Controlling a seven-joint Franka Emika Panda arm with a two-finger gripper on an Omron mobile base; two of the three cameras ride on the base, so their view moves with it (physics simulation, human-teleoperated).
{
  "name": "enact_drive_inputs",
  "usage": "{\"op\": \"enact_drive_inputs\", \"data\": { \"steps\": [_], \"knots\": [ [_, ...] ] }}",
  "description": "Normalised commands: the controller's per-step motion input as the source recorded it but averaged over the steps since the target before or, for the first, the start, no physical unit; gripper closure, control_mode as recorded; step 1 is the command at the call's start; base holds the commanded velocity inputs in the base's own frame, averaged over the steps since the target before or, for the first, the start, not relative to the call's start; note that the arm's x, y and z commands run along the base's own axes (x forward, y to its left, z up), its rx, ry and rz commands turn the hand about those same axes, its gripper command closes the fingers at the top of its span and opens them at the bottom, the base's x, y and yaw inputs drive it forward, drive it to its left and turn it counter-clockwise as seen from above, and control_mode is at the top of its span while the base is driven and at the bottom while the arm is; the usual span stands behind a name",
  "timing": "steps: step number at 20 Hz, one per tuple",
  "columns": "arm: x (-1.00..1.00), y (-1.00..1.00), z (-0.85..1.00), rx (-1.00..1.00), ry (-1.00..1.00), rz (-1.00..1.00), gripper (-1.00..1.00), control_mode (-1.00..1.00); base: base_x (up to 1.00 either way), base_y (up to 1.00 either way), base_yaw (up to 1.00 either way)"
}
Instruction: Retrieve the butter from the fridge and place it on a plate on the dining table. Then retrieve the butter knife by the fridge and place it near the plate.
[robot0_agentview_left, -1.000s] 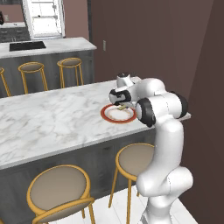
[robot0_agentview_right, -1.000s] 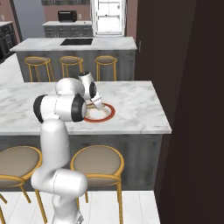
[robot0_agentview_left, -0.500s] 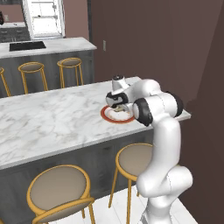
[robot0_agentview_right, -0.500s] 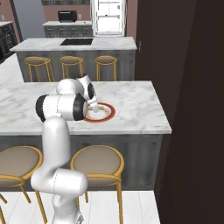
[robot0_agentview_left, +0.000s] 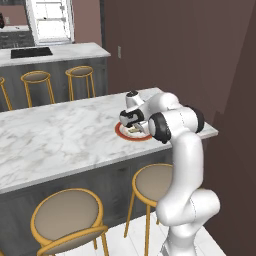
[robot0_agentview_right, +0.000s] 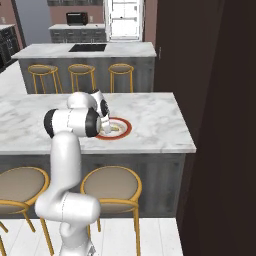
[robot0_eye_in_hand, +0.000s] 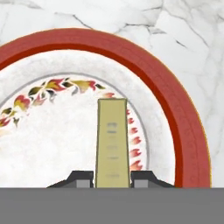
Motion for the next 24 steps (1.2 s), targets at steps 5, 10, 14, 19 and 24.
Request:
{"op": "enact_drive_inputs", "data": {
  "steps": [5,10,14,19,24],
  "knots": [
    [0.23,0.0,0.0,0.0,0.0,0.0,1.0,-1.0,0.0,0.0,0.0],
    [0.3,0.0,0.0,0.0,0.0,0.0,1.0,-1.0,0.0,0.0,0.0],
    [0.18,0.0,-0.06,0.0,0.0,0.0,1.0,-1.0,0.0,0.0,0.0],
    [0.02,0.0,-0.15,0.01,0.0,0.0,1.0,-1.0,0.0,0.0,0.0],
    [0.0,0.0,-0.14,0.03,0.0,0.0,1.0,-1.0,0.0,0.0,0.0]
  ]
}}
